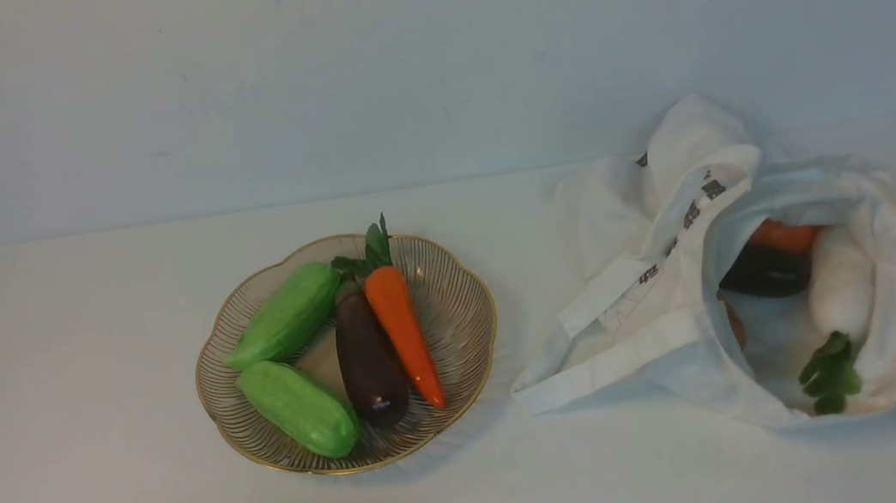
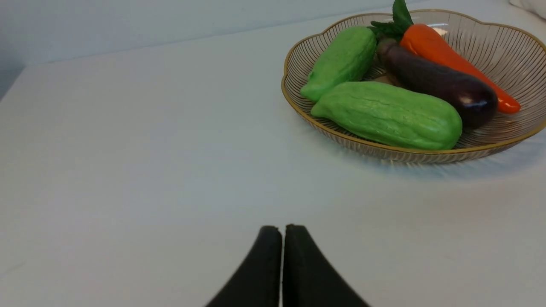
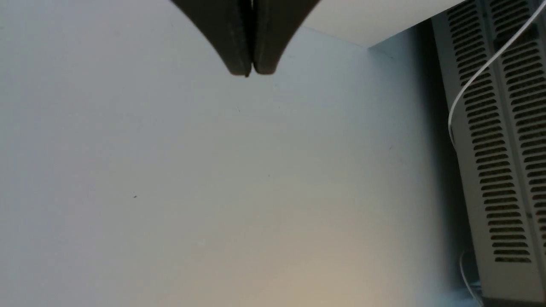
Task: Take vegetables from cloth bag on white table place on plate.
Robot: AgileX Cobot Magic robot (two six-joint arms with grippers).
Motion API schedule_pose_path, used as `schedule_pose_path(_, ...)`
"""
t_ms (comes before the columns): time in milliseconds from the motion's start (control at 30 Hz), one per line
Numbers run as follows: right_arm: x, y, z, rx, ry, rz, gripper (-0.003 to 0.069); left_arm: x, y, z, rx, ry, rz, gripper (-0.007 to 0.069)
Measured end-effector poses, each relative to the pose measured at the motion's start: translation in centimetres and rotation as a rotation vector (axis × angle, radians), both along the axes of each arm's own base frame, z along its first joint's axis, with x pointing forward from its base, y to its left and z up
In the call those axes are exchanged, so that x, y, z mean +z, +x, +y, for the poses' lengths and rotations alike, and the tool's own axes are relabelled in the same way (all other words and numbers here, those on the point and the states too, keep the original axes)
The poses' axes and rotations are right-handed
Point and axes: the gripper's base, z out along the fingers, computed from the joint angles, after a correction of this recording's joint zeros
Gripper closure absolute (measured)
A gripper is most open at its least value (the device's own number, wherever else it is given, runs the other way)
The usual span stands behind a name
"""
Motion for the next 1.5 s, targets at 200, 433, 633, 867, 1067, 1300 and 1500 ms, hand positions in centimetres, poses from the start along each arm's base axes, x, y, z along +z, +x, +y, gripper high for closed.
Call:
schedule_pose_path(200,0.0,-0.2,0.3,0.031,-0.029,-0.029,0.0673,0.0,0.0,0.0,0.000,0.000,0.000,0.0633)
schedule_pose_path(433,-0.5,-0.2,0.2,0.010,-0.039,-0.031,0.0673,0.0,0.0,0.0,-0.001,0.000,0.000,0.0633)
schedule_pose_path(633,-3.4,0.6,-0.2,-0.223,-0.081,0.016,0.0673,0.0,0.0,0.0,-0.001,0.000,0.000,0.0633)
schedule_pose_path(867,-11.0,2.6,-1.3,-0.553,-0.207,0.195,0.0673,0.0,0.0,0.0,-0.001,0.000,0.000,0.0633)
schedule_pose_path(1067,-17.2,2.6,-1.8,-0.631,-0.239,0.306,0.0673,0.0,0.0,0.0,-0.001,0.000,0.000,0.0633)
schedule_pose_path(1300,-19.3,2.6,-1.9,-0.628,-0.246,0.375,0.0673,0.0,0.0,0.0,-0.002,0.000,0.000,0.0633)
schedule_pose_path(1500,-19.3,2.6,-1.9,-0.628,-0.246,0.375,0.0673,0.0,0.0,0.0,-0.002,0.000,0.000,0.0633)
